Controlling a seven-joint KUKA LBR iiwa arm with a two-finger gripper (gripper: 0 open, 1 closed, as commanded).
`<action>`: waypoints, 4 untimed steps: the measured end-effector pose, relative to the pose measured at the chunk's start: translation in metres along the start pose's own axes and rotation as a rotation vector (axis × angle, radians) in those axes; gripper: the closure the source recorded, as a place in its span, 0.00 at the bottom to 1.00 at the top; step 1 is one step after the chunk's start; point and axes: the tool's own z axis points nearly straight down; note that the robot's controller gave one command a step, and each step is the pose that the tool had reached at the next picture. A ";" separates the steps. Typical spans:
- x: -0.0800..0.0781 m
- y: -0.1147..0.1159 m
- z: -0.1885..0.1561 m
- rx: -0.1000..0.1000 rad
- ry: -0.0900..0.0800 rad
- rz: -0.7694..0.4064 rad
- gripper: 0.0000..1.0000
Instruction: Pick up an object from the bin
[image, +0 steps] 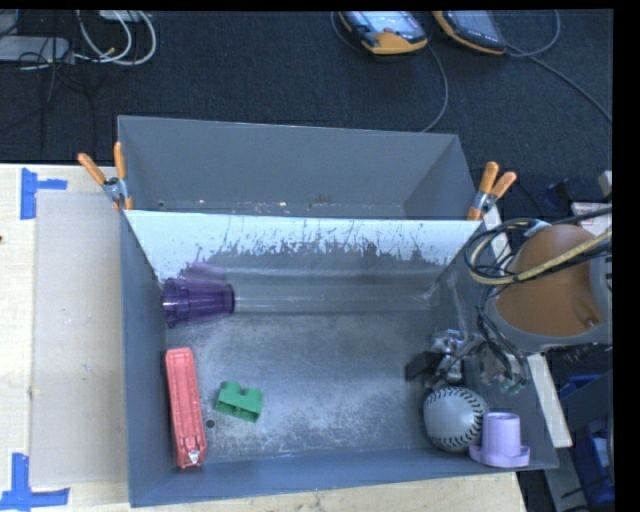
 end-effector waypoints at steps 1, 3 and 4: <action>0.006 0.002 -0.040 -0.001 -0.001 -0.001 1.00; 0.014 0.006 -0.090 -0.002 -0.001 -0.016 1.00; 0.003 0.014 -0.123 0.000 -0.003 -0.020 1.00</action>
Offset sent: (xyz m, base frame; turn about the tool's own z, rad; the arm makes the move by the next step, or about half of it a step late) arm -0.0098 0.0132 0.0541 0.0004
